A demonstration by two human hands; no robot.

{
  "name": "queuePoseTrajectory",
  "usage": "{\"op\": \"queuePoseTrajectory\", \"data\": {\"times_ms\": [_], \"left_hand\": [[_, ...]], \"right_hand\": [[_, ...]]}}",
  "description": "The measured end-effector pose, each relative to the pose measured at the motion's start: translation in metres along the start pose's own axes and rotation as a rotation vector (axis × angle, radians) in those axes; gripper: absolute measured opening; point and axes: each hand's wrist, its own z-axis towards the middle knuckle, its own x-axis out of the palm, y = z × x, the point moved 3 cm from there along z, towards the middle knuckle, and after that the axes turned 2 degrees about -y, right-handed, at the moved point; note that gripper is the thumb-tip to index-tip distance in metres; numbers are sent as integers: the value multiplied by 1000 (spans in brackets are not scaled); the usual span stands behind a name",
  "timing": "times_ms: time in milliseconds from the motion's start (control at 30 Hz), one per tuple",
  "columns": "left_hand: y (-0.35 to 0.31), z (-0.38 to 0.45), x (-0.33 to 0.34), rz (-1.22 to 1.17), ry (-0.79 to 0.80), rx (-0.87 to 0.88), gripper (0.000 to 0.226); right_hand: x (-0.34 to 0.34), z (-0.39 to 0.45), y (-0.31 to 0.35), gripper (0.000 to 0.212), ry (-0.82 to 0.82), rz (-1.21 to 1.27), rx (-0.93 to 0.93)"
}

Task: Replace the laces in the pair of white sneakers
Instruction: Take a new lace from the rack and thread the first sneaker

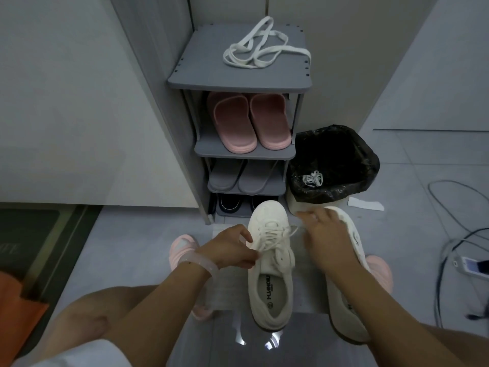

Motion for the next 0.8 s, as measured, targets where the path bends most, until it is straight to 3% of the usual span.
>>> {"op": "queuePoseTrajectory", "data": {"times_ms": [100,333,467,667,800], "left_hand": [[-3,-3,2,71,10,63,29],[-10,-9,6,325,-28,250,16],[-13,-4,13,439,-113,421,12],[-17,7,18,478,-167,449,9],[-17,14,20,527,-109,351,6]], "right_hand": [[16,-5,23,41,93,41,-203],[15,-6,26,20,45,-9,-262],[8,-11,24,17,164,51,-352],[11,-19,18,13,279,216,-326],[11,-18,17,12,292,253,-308]]}}
